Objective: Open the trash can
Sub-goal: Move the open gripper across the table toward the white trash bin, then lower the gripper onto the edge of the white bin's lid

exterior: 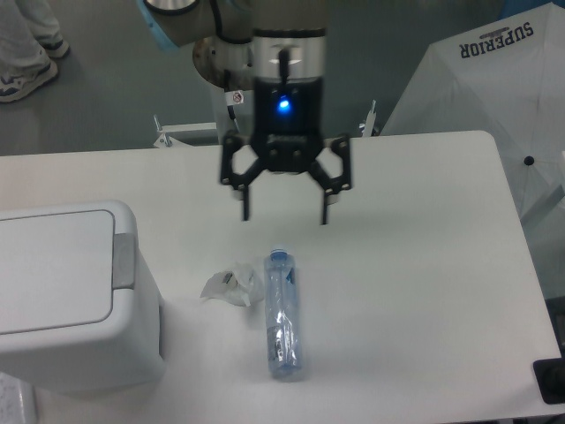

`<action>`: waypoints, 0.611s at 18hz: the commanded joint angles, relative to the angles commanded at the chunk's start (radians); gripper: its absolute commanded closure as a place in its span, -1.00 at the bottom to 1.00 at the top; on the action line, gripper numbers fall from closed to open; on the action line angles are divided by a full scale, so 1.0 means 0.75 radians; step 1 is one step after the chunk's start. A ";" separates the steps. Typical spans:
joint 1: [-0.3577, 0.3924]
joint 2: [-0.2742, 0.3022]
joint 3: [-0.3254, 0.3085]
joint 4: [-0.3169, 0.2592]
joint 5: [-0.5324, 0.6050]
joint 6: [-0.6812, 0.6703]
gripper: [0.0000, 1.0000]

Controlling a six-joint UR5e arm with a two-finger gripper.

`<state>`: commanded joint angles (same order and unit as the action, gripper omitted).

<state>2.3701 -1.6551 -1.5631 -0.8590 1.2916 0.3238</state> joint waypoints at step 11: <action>-0.117 -0.055 -0.016 0.002 0.000 -0.293 -1.00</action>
<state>2.2827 -1.6965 -1.5754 -0.8575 1.2916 0.1044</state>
